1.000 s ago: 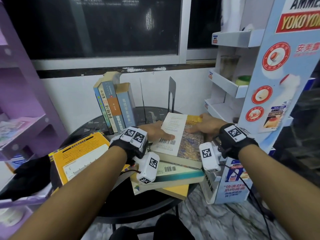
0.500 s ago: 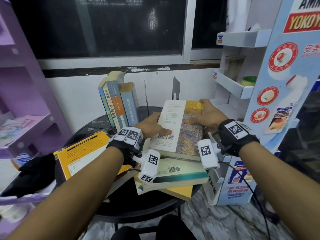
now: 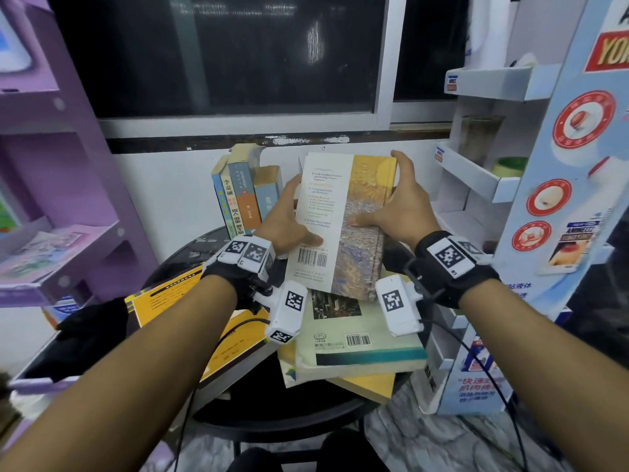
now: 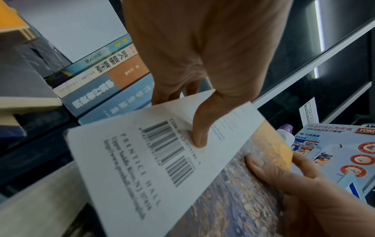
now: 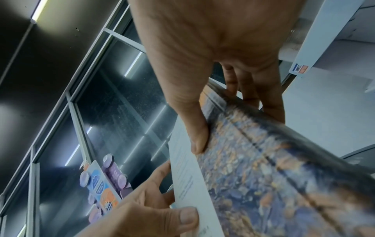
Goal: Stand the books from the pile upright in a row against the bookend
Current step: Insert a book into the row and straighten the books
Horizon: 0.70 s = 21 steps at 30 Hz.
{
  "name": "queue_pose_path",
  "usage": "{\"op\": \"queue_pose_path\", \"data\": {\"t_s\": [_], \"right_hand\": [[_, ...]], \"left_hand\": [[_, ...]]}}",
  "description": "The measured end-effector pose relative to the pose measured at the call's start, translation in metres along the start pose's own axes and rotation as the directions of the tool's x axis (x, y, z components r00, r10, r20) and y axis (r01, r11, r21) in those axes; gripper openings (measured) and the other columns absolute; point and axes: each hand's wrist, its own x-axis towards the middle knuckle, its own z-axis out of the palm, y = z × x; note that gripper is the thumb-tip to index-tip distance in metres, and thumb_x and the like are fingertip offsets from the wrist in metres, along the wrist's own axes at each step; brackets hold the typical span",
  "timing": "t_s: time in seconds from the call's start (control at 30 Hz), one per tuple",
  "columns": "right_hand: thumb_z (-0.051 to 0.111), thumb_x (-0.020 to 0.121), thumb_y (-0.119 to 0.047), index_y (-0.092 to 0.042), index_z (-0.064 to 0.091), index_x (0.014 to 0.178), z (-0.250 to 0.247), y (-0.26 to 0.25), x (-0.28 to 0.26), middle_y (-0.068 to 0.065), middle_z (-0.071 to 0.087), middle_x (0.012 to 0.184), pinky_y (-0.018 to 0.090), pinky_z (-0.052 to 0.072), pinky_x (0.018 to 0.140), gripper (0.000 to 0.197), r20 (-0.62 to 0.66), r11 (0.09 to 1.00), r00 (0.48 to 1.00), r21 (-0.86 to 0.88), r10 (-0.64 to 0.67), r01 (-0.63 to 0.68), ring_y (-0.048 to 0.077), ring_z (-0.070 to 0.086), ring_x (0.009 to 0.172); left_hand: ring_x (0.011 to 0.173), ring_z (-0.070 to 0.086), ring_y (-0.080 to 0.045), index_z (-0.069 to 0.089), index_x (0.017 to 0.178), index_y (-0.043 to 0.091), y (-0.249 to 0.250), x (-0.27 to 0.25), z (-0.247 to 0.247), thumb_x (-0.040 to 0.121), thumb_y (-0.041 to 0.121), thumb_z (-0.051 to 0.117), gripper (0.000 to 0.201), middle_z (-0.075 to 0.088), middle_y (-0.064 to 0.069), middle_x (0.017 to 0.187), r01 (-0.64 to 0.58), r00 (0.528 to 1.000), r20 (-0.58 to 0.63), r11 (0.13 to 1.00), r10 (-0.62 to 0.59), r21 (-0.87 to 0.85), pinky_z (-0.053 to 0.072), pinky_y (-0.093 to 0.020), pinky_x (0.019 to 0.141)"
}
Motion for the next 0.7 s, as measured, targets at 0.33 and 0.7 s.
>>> {"op": "queue_pose_path", "data": {"t_s": [0.33, 0.7], "right_hand": [[0.095, 0.05, -0.027, -0.035, 0.024, 0.139, 0.015, -0.017, -0.013, 0.004, 0.05, 0.12, 0.042, 0.047, 0.095, 0.114, -0.074, 0.991, 0.989, -0.049, -0.124, 0.121, 0.02, 0.051, 0.107], [0.085, 0.067, -0.034, -0.035, 0.028, 0.124, 0.009, -0.024, -0.018, -0.001, 0.052, 0.115, 0.04, 0.055, 0.084, 0.081, -0.001, 0.974, 0.974, -0.019, -0.225, 0.225, 0.017, 0.059, 0.098]], "left_hand": [[0.119, 0.055, -0.023, 0.005, 0.148, 0.044, -0.022, 0.005, -0.007, 0.071, -0.006, 0.076, 0.116, 0.05, 0.003, 0.141, -0.079, 0.995, -0.065, 0.99, 0.071, -0.117, 0.052, -0.051, 0.088], [0.102, 0.067, -0.015, 0.04, 0.139, 0.024, -0.018, 0.014, -0.005, 0.089, 0.034, 0.064, 0.056, 0.066, 0.002, 0.122, -0.085, 0.996, -0.071, 0.858, 0.056, -0.507, 0.054, -0.039, 0.086]]}}
